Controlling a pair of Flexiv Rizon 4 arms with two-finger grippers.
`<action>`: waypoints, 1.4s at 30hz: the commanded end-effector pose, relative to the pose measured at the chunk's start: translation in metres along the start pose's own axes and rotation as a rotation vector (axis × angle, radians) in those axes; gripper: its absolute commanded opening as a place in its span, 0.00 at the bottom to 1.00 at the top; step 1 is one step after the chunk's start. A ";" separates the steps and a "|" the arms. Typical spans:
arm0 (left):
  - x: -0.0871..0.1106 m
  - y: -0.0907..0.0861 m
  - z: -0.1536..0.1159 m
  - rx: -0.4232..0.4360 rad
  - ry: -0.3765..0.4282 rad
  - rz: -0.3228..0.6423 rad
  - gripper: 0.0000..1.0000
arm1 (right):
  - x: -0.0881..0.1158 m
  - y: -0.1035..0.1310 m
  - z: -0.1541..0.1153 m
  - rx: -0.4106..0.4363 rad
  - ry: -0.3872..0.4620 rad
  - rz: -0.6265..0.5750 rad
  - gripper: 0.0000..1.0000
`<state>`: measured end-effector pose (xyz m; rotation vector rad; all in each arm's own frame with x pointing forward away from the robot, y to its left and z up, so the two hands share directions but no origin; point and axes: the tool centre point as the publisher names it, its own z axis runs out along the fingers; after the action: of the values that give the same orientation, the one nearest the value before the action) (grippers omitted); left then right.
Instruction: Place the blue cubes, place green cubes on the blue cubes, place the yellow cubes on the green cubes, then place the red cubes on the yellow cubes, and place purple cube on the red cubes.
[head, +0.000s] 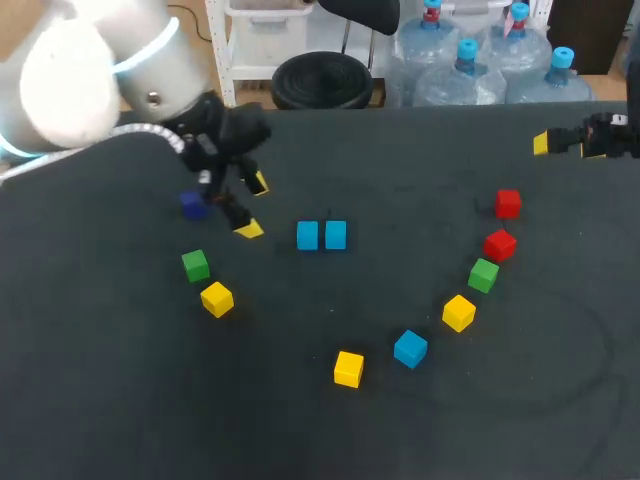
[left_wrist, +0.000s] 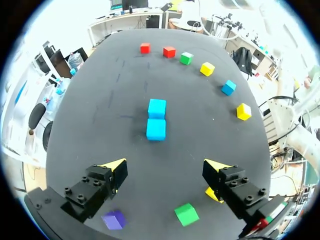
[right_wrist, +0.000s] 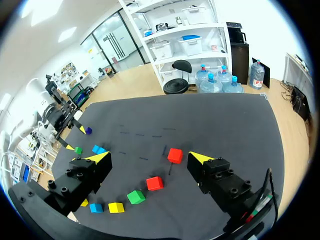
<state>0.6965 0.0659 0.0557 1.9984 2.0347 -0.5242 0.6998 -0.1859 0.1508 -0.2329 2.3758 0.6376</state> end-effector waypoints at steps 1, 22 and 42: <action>0.020 -0.028 -0.014 -0.096 -0.124 -0.010 1.00 | 0.000 0.001 0.000 0.003 -0.001 0.000 1.00; 0.042 -0.043 -0.017 -0.136 -0.128 -0.115 1.00 | 0.000 0.001 0.000 0.003 -0.001 0.000 1.00; 0.042 -0.043 -0.017 -0.136 -0.128 -0.115 1.00 | 0.049 0.055 0.007 0.039 0.026 -0.247 1.00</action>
<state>0.6533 0.1104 0.0570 1.7331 2.0615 -0.5053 0.6737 -0.1415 0.1335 -0.5293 2.3437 0.5508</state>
